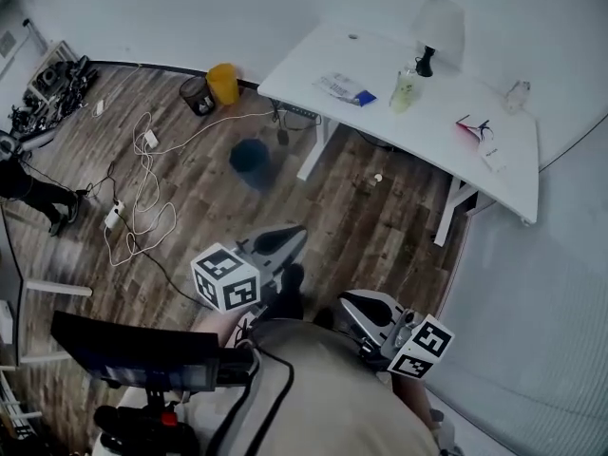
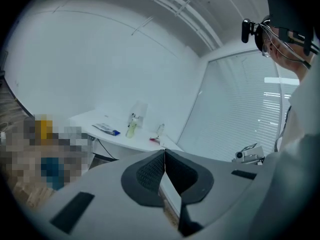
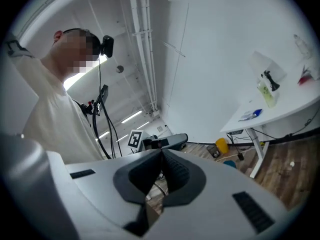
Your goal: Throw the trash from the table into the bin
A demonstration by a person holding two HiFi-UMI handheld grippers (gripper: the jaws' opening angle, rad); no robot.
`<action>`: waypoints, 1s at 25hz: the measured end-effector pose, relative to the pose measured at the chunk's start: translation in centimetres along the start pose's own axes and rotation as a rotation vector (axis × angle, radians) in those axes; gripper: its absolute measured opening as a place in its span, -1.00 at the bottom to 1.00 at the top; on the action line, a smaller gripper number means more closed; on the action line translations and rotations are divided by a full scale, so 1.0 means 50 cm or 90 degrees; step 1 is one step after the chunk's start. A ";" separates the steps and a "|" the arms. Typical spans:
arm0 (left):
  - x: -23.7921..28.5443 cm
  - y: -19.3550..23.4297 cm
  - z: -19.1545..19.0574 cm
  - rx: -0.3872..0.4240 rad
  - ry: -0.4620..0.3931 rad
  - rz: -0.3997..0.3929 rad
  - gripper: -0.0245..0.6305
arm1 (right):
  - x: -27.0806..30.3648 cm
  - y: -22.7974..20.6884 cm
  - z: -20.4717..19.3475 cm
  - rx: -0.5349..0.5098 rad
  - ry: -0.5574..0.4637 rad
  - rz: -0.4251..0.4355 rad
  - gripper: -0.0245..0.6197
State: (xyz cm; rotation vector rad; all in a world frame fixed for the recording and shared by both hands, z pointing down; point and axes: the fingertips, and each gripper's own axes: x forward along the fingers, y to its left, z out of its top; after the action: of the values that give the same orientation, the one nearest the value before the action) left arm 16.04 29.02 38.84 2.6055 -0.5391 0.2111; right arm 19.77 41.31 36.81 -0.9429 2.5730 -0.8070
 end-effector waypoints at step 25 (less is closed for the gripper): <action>0.128 0.481 0.264 0.051 -0.024 -0.095 -0.89 | 0.396 -0.315 0.202 0.064 -0.068 -0.142 -0.88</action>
State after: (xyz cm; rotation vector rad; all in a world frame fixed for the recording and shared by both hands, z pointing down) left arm 12.77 1.02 38.71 2.7181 -0.3529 0.1372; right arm 17.33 14.21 36.61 -1.2221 2.3425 -0.9077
